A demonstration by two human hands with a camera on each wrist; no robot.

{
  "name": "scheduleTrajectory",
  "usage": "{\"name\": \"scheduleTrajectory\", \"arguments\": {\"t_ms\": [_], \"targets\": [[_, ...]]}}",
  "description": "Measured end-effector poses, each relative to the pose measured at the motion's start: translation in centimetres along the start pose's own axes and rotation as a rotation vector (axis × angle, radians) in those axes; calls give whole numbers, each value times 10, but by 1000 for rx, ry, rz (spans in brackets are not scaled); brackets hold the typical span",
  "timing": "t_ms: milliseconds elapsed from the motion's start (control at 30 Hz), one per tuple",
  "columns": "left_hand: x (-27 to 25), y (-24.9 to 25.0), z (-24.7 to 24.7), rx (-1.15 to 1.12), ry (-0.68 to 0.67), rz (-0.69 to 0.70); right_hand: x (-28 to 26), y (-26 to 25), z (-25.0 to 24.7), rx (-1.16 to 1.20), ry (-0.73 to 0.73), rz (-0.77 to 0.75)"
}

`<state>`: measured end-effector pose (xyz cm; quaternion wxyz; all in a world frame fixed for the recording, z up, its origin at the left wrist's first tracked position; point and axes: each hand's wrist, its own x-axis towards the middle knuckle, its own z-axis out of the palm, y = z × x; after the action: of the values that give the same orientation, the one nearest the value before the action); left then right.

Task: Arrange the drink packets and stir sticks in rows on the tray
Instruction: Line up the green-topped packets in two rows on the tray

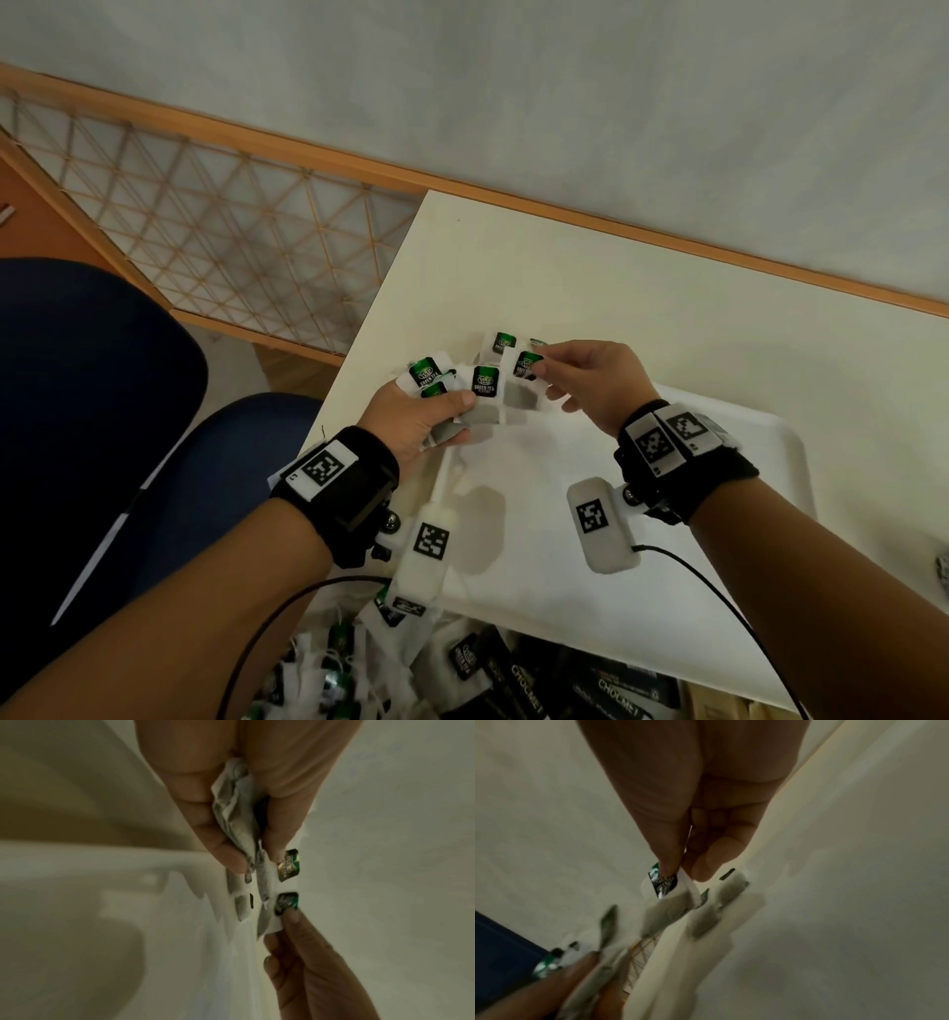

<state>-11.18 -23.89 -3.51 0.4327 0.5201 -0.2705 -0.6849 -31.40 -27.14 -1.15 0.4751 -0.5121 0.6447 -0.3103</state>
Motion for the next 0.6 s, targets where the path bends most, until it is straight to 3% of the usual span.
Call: {"name": "scheduleTrajectory", "arguments": {"t_ms": [233, 600], "targets": [[5, 8, -10, -68, 56, 6, 24, 14, -6, -213, 49, 51], [10, -1, -3, -33, 25, 11, 39, 17, -13, -246, 99, 72]]}}
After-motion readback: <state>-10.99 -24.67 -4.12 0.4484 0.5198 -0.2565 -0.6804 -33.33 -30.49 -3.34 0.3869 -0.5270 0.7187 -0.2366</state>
